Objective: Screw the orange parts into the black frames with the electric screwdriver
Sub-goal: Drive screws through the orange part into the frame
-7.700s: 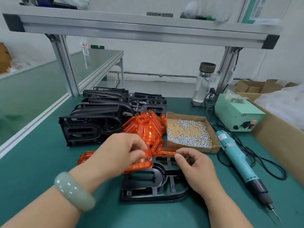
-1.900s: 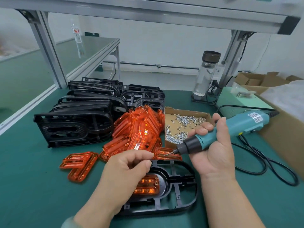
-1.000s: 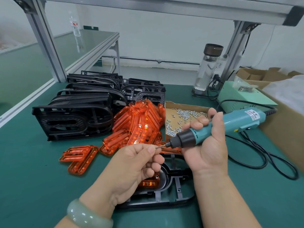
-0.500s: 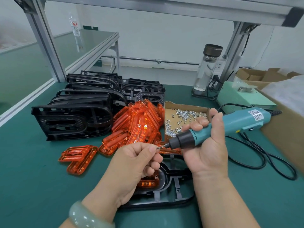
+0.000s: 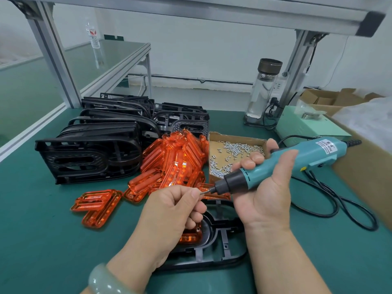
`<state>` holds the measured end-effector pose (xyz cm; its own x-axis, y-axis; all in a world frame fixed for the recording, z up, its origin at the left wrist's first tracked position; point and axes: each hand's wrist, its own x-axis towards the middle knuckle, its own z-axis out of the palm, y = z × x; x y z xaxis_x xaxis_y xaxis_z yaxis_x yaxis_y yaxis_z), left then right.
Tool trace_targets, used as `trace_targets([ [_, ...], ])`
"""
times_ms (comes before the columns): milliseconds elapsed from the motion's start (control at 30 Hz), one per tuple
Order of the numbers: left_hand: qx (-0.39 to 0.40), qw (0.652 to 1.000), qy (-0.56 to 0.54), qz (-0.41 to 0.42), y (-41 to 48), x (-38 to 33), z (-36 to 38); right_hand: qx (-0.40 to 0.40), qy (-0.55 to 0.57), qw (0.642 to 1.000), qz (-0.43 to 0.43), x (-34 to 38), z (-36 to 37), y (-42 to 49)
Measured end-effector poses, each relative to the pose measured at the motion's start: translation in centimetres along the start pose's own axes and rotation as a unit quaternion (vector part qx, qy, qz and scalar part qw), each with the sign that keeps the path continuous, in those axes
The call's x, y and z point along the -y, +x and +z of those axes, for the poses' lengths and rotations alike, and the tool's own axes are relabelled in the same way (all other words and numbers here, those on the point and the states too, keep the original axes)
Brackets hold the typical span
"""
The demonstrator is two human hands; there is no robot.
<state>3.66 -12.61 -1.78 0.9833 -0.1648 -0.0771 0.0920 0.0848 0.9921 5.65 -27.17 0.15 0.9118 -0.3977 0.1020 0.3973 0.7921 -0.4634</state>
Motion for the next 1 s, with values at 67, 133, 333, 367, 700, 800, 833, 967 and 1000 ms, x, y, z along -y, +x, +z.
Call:
trace_targets([
  [67,-0.003,1.000,0.005,0.004,0.00,0.02,0.06,-0.001,-0.010,1.000,-0.002,0.03,0.12,-0.10],
  [133,-0.003,1.000,0.005,0.005,0.03,0.00,0.07,0.005,-0.017,1.000,-0.005,0.17,0.11,-0.23],
  [333,0.006,0.999,-0.032,-0.011,0.09,0.00,-0.25,0.088,-0.036,0.995,-0.007,0.86,0.42,-0.52],
  [367,0.007,0.999,-0.041,-0.013,0.07,-0.07,-0.30,0.103,-0.046,0.994,-0.013,0.96,0.53,-0.52],
  [700,0.026,0.992,-0.125,-0.017,-0.04,-0.64,-0.75,0.059,-0.038,0.997,-0.043,0.65,0.27,-0.62],
  [800,0.028,0.990,-0.136,-0.015,0.02,-0.82,-0.82,0.058,-0.022,0.997,-0.043,0.61,0.26,-0.70],
  [833,0.020,0.990,-0.136,-0.016,0.09,-0.82,-0.79,0.060,-0.018,0.997,-0.043,0.56,0.25,-0.71],
  [967,-0.012,0.993,-0.119,-0.015,0.16,-0.80,-0.72,0.068,-0.012,0.997,-0.041,0.44,0.30,-0.70],
  [1000,-0.013,0.993,-0.120,-0.016,0.13,-0.79,-0.75,0.067,-0.012,0.997,-0.040,0.42,0.34,-0.68],
])
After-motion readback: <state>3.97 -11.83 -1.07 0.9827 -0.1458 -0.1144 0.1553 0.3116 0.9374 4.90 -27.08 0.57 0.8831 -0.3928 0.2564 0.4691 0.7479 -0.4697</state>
